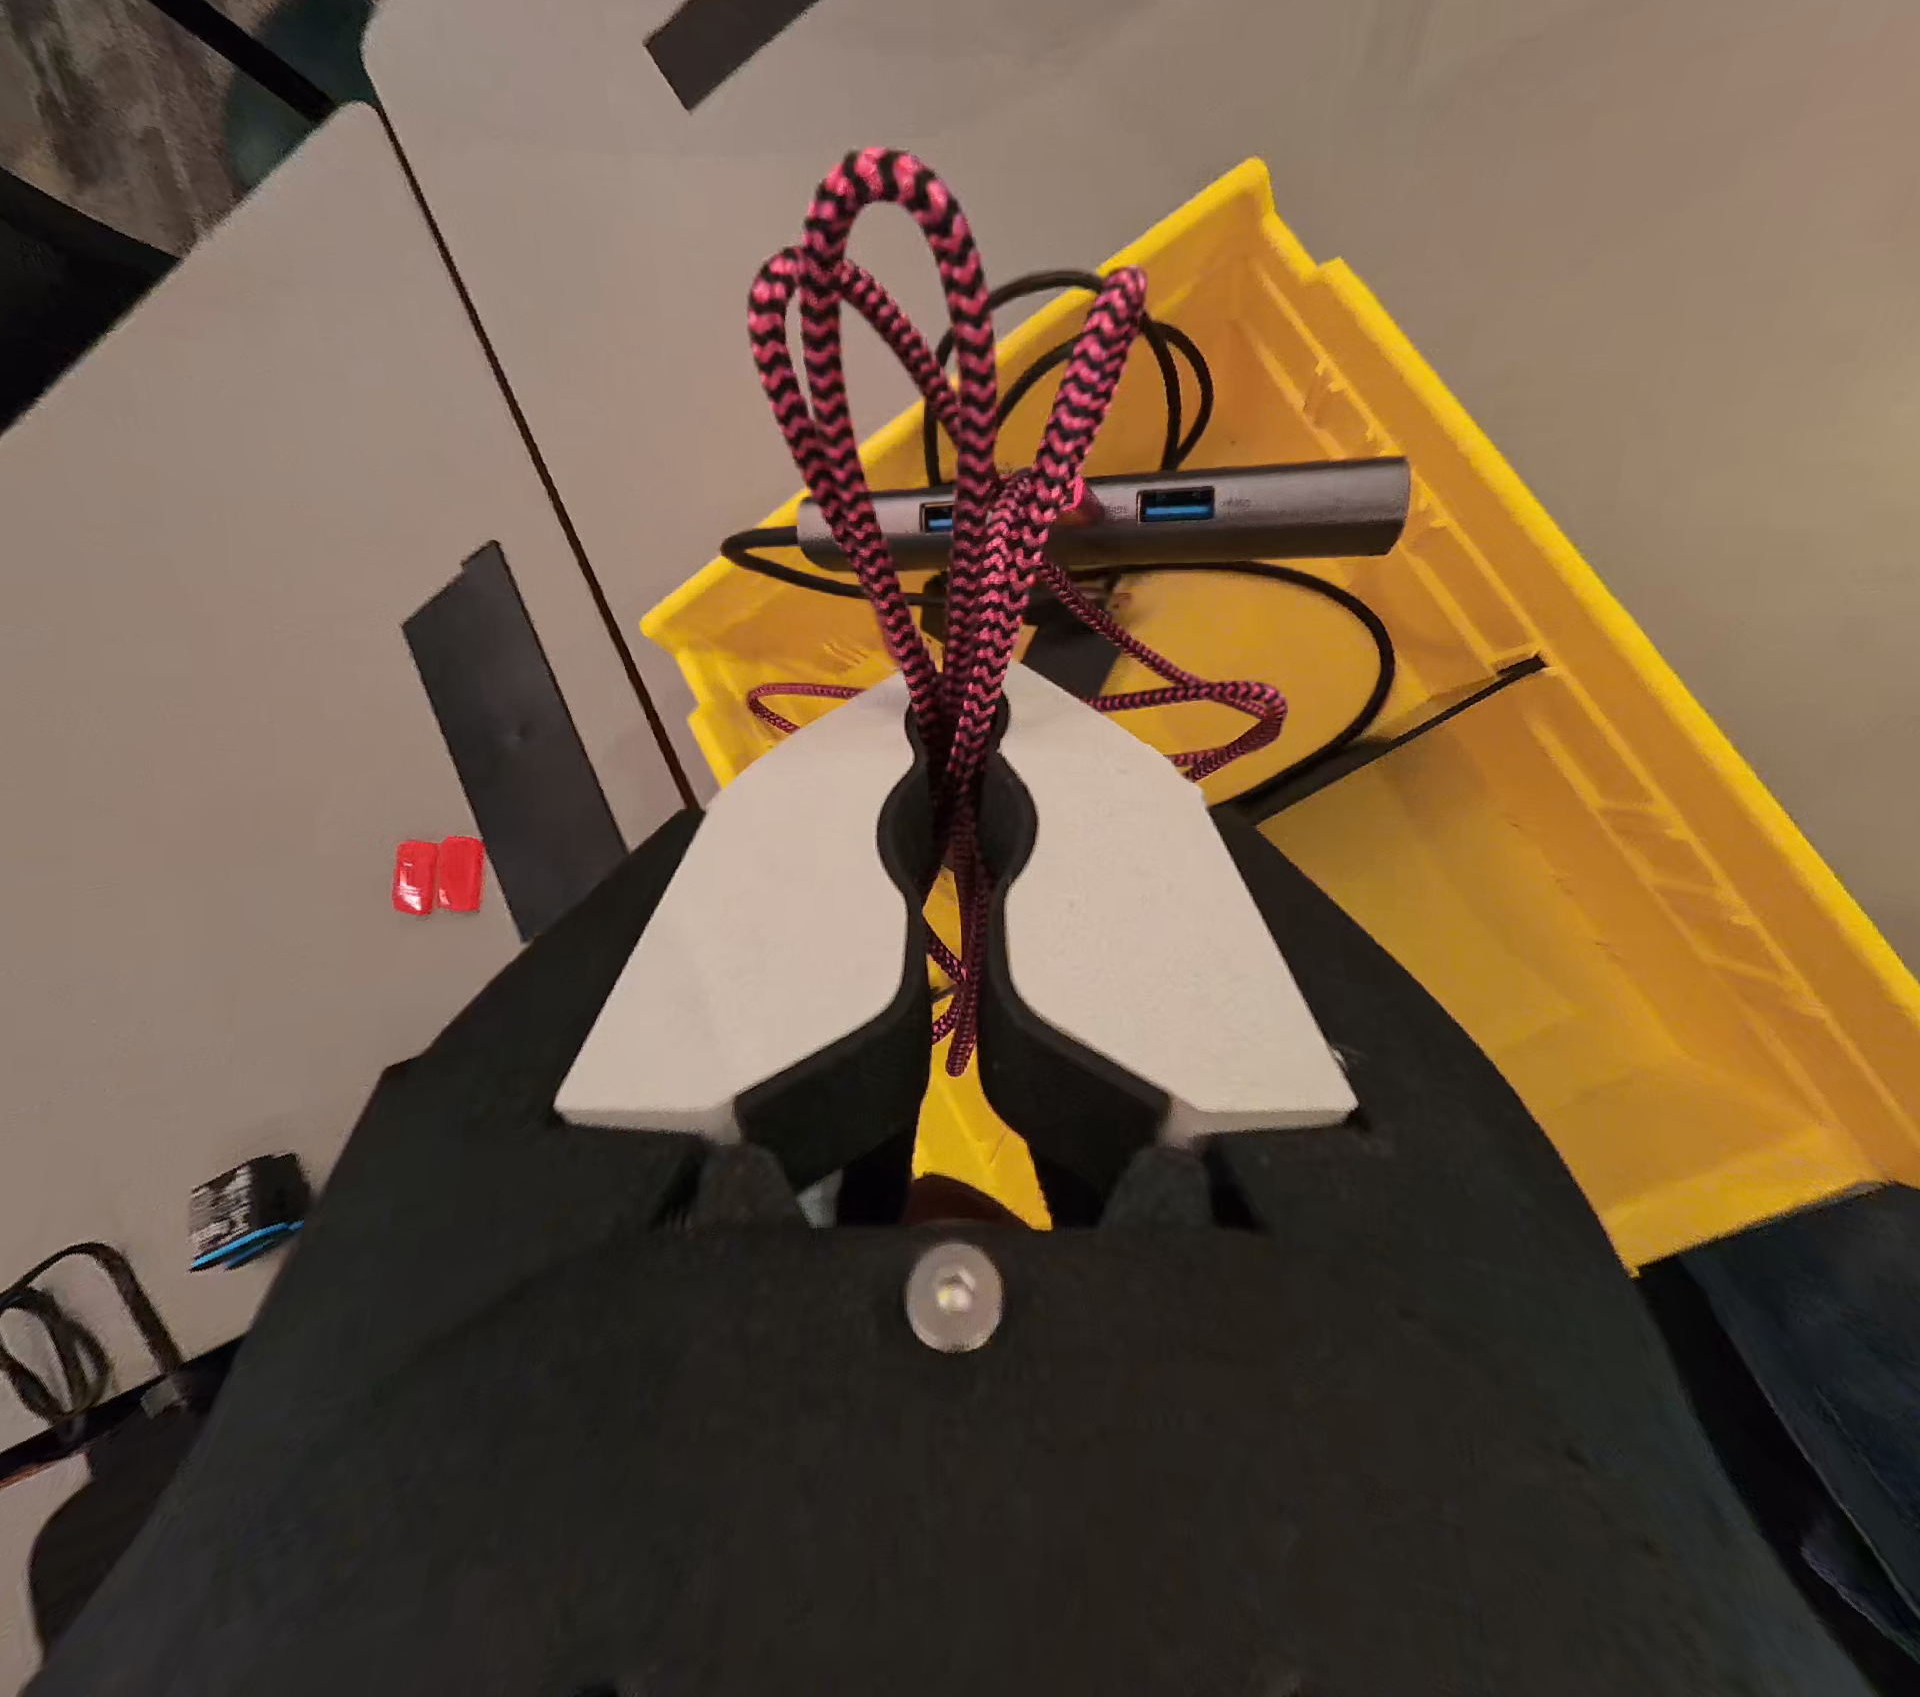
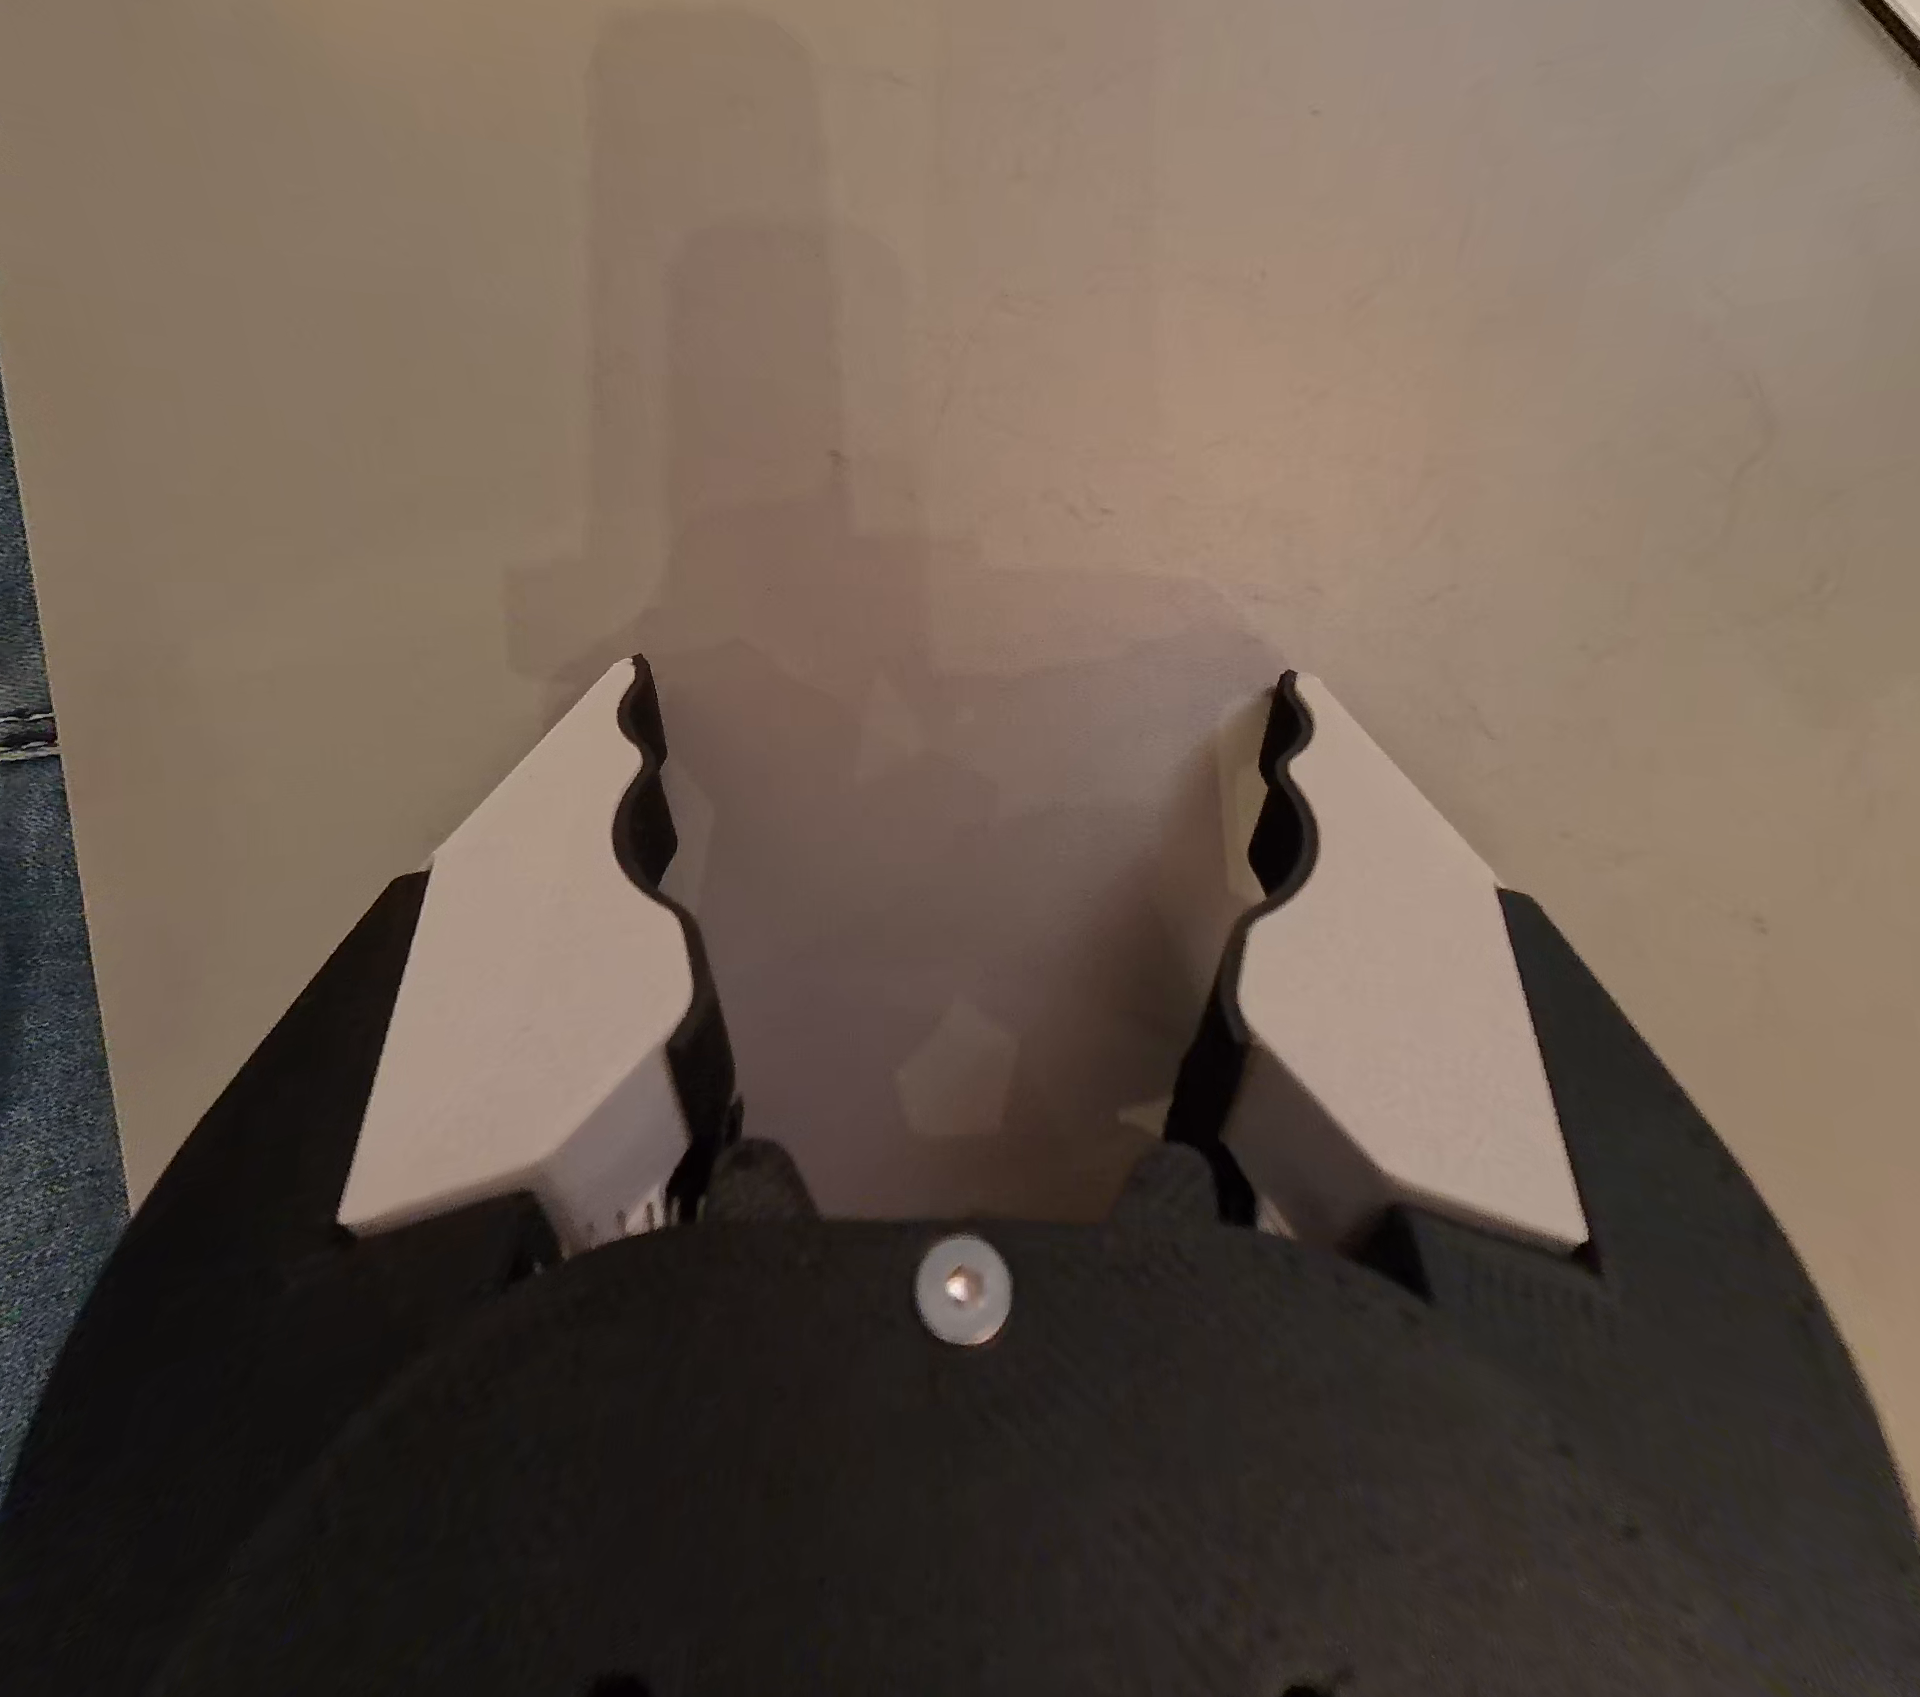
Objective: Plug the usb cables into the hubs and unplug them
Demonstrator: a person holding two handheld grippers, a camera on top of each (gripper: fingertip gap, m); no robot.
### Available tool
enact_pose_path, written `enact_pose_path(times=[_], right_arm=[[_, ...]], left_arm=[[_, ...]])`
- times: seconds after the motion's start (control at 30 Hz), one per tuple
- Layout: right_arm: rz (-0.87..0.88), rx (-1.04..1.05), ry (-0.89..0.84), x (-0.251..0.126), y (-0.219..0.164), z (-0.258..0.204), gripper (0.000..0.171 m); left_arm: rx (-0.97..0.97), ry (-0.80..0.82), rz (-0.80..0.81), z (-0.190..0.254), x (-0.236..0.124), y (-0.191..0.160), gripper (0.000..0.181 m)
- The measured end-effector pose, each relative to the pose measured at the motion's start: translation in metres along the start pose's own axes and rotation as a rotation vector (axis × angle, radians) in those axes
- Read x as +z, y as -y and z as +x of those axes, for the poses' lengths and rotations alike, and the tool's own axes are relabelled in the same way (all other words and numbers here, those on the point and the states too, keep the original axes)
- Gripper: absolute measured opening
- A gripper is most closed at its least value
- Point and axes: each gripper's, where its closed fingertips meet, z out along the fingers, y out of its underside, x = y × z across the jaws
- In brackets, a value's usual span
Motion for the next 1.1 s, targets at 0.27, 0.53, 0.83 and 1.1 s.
enact_pose_path(times=[0.27, 0.53, 0.83, 1.1], right_arm=[[0.000, 0.000, -0.001, 0.000, 0.000, 0.000, 0.113], [0.000, -0.001, -0.001, 0.000, 0.001, 0.000, 0.113], [0.009, 0.004, 0.004, -0.001, 0.002, 0.001, 0.106], [0.256, 0.069, 0.090, -0.040, 0.055, -0.021, 0.084]], left_arm=[[0.035, 0.074, 0.106, -0.005, -0.039, 0.038, 0.003], [0.054, 0.135, 0.222, -0.010, -0.095, 0.082, 0.003], [0.122, 0.176, 0.370, 0.019, -0.164, 0.151, 0.003], [0.339, 0.098, 0.376, 0.134, -0.155, 0.210, 0.002]])
